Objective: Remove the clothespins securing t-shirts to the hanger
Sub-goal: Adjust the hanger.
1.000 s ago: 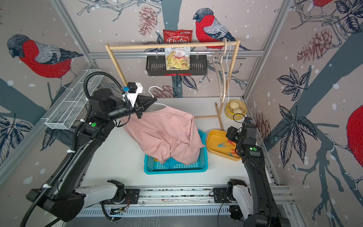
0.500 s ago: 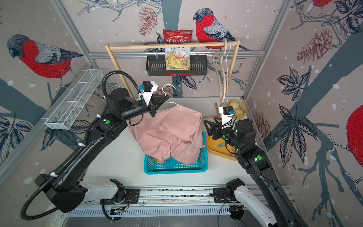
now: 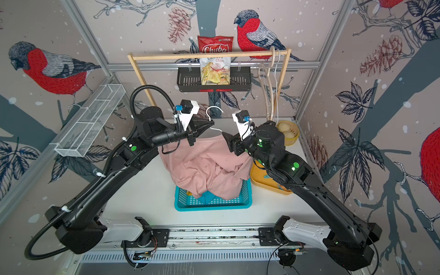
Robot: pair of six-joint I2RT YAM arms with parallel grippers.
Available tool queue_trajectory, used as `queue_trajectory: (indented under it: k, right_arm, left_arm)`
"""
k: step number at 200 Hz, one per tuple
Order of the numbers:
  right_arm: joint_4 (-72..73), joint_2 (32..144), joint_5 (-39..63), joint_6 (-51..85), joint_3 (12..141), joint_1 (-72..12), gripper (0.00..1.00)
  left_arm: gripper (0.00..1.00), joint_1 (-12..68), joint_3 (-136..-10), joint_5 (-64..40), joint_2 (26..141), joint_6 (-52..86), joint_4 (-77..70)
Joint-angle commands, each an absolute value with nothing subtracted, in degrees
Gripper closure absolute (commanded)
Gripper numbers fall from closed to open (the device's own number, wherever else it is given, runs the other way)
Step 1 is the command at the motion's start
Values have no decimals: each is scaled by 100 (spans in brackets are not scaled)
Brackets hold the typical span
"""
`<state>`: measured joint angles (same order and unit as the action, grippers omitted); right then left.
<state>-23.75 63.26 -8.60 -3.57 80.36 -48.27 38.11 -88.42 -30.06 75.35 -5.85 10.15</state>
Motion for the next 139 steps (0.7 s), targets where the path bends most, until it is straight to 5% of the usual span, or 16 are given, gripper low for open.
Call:
queue_trajectory:
  k: [1, 31, 46, 73, 89, 132, 139]
  right_arm:
    - [-2319, 6489, -933, -774, 8141, -4881, 29]
    - [-2242, 6659, -538, -896, 8186, -4887, 30]
    - [-2215, 6721, -508, -947, 8230, -4882, 38]
    - [-2278, 6886, -455, -1206, 8444, -4886, 70]
    - [-2514, 6997, -183, -1529, 8668, -4882, 100]
    - [-2991, 6915, 695, -1951, 8924, -4627, 100]
    - [-3047, 6862, 920, -1930, 8945, -4530, 100]
  left_arm:
    - [100, 3832, -8808, -3400, 7487, -333, 818]
    - [100, 3845, -8799, -3456, 7454, -155, 770]
    - [100, 3850, -8801, -3508, 7452, -86, 764]
    - [100, 3860, -8818, -3643, 7464, 76, 751]
    - [100, 3860, -8801, -3780, 7458, 25, 774]
    - [100, 3807, -8562, -3623, 7134, -751, 989]
    - [93, 3761, -8569, -3625, 7104, -781, 1003]
